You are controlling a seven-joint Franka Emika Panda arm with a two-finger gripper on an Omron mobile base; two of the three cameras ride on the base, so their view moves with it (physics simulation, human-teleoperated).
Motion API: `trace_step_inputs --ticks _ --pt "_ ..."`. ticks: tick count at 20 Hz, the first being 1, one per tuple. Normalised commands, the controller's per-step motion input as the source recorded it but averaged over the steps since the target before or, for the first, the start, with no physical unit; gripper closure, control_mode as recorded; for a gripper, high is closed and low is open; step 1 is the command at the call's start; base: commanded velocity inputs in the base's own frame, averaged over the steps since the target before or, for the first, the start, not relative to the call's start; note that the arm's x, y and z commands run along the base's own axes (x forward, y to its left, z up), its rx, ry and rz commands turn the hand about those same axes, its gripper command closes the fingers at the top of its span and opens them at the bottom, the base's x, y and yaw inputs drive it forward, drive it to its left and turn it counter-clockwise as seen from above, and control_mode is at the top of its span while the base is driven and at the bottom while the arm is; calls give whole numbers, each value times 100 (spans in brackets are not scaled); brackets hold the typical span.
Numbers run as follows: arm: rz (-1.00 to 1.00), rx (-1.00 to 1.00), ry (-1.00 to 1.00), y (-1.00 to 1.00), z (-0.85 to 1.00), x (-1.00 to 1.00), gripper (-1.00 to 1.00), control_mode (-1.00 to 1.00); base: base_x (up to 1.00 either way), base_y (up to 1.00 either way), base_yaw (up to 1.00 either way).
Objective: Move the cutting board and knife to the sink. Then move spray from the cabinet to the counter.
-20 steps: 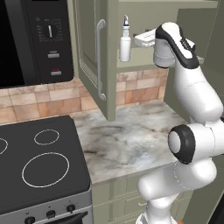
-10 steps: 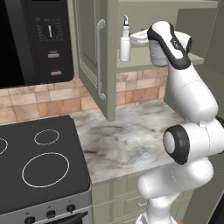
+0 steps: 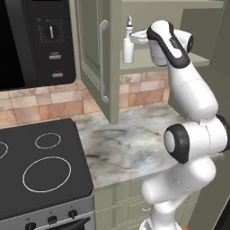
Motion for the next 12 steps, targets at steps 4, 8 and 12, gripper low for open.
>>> trace_step_inputs --ticks 4,8,12 --pt "0 0 1 0 0 26 -100 -100 0 0 0" --pt "0 0 2 1 0 19 -100 -100 0 0 0" --pt "0 0 5 3 0 19 -100 -100 0 0 0"
